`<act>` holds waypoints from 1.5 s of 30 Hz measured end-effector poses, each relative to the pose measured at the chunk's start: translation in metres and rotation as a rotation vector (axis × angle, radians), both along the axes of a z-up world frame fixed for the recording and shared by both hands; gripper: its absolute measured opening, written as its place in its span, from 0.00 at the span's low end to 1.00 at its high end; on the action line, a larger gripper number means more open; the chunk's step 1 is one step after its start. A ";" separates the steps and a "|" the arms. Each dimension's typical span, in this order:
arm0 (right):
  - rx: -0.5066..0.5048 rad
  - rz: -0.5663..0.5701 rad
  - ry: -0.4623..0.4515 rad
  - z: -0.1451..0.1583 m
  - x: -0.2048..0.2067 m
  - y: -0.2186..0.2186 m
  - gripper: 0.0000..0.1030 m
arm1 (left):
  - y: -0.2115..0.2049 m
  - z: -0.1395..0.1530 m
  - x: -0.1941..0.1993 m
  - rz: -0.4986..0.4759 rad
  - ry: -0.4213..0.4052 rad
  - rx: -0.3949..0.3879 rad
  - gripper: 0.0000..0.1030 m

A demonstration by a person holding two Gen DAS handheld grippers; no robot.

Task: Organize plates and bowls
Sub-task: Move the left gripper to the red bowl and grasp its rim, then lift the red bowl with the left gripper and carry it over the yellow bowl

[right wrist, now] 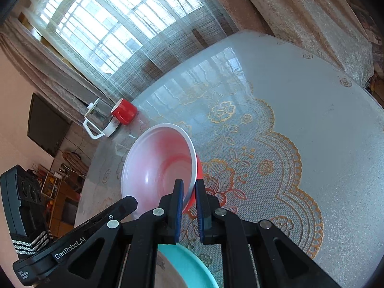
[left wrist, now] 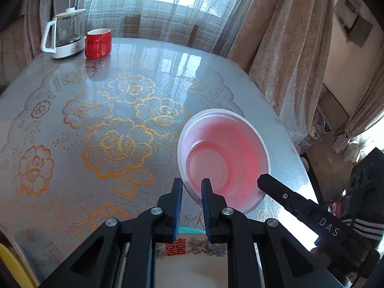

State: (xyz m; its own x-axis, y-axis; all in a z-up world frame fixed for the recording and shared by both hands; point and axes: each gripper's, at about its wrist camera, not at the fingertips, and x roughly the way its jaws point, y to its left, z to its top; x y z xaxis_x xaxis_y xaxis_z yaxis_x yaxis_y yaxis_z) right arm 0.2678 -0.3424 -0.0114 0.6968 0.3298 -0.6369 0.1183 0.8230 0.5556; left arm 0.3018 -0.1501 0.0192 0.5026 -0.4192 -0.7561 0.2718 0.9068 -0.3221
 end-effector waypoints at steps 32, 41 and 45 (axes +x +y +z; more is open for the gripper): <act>-0.048 0.292 -0.033 0.018 -0.065 0.159 0.10 | 0.159 0.022 -0.142 0.240 -0.158 -0.010 0.15; -0.071 0.325 -0.031 0.017 -0.065 0.181 0.10 | 0.176 0.020 -0.158 0.265 -0.172 -0.015 0.15; -0.081 0.336 -0.030 0.017 -0.067 0.190 0.10 | 0.183 0.020 -0.163 0.274 -0.176 -0.020 0.15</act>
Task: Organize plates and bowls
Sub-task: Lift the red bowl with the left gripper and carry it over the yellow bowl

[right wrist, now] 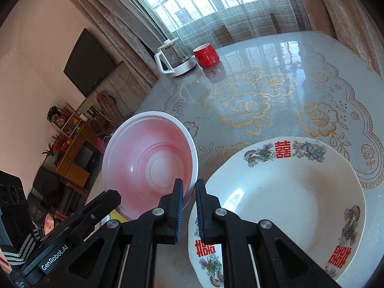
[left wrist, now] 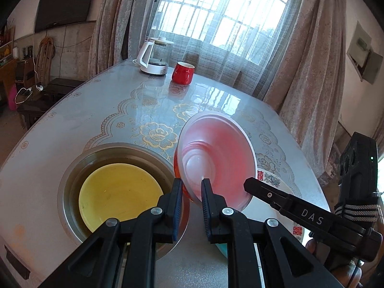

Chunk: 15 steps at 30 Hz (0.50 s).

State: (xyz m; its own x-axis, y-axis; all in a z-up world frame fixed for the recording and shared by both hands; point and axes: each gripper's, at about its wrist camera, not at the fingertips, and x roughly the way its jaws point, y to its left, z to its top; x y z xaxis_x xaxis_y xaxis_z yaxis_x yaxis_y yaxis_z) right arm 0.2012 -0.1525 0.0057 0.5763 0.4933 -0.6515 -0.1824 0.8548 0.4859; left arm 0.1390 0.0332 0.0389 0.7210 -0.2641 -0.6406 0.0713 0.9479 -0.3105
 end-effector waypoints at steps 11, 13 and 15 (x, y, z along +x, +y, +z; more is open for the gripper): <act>-0.021 0.068 -0.014 0.004 0.004 0.034 0.10 | 0.037 -0.002 -0.009 0.029 0.008 -0.045 0.15; -0.017 0.087 -0.019 0.006 0.002 0.042 0.10 | 0.047 -0.001 -0.012 0.038 0.006 -0.059 0.15; -0.014 0.107 -0.025 0.008 0.002 0.050 0.10 | 0.058 0.001 -0.014 0.047 0.007 -0.083 0.15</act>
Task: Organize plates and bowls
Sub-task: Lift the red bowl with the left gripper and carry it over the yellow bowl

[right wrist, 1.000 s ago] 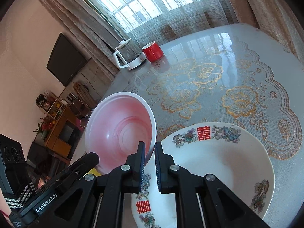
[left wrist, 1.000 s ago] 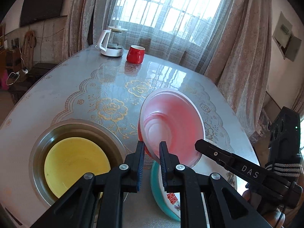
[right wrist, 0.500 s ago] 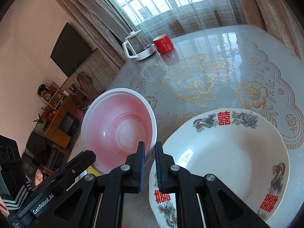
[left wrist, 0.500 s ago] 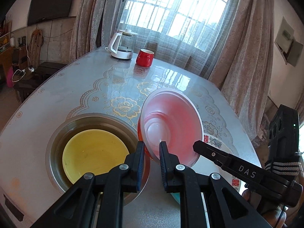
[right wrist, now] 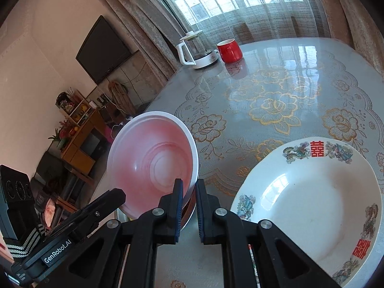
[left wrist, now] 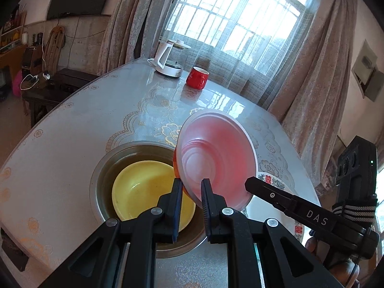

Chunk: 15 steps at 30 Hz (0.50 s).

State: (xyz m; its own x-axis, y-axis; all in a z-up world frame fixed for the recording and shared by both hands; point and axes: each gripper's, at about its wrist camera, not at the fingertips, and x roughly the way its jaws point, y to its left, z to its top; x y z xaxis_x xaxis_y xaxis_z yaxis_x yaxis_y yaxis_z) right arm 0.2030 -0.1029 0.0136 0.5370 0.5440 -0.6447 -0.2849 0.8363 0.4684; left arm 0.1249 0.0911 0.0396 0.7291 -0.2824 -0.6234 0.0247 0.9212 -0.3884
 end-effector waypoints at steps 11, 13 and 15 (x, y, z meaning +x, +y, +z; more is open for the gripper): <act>0.019 0.099 0.035 -0.011 -0.001 0.035 0.10 | 0.042 -0.017 -0.011 0.064 0.060 -0.073 0.15; 0.015 0.109 0.053 -0.015 0.000 0.039 0.11 | 0.045 -0.022 -0.011 0.075 0.075 -0.072 0.15; 0.007 0.117 0.067 -0.021 0.000 0.042 0.11 | 0.047 -0.027 -0.011 0.084 0.092 -0.070 0.15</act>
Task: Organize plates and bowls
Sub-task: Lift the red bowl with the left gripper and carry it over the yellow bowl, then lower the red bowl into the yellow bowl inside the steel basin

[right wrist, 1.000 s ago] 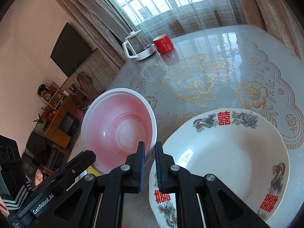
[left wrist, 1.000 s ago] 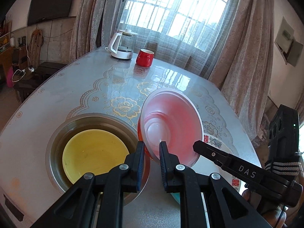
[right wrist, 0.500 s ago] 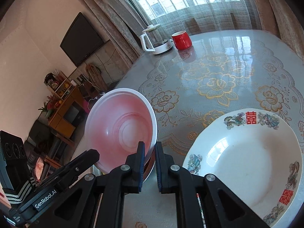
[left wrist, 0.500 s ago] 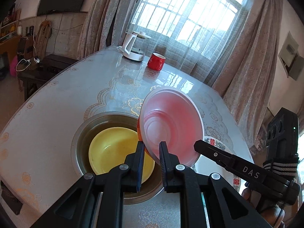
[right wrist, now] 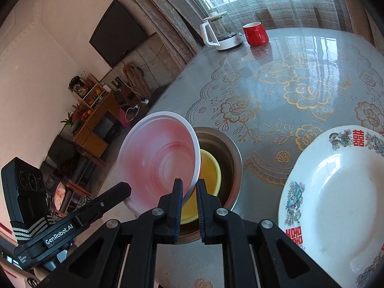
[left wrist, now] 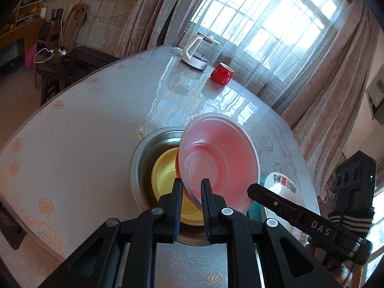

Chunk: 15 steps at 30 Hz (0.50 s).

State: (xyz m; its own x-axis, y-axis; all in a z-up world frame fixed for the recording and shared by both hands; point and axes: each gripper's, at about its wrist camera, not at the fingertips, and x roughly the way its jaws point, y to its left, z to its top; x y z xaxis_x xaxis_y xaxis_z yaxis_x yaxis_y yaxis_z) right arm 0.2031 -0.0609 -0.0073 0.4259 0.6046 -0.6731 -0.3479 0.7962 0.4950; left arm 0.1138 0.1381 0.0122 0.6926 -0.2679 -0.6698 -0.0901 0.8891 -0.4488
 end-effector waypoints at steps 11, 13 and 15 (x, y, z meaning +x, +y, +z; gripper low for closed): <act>-0.024 0.017 0.037 -0.013 0.000 0.006 0.13 | 0.005 -0.014 -0.003 0.007 0.043 -0.001 0.14; -0.031 0.018 0.038 -0.015 0.000 0.005 0.13 | 0.005 -0.016 -0.001 0.004 0.054 0.002 0.14; -0.036 0.019 0.041 -0.018 0.000 0.006 0.13 | 0.005 -0.018 0.000 0.001 0.062 0.004 0.14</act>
State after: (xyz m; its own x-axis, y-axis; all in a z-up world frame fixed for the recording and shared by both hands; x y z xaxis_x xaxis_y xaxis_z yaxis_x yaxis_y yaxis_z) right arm 0.2033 -0.0552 -0.0250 0.3861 0.5871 -0.7116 -0.3430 0.8074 0.4800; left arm 0.1136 0.1432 -0.0062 0.6499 -0.2641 -0.7127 -0.1188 0.8909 -0.4384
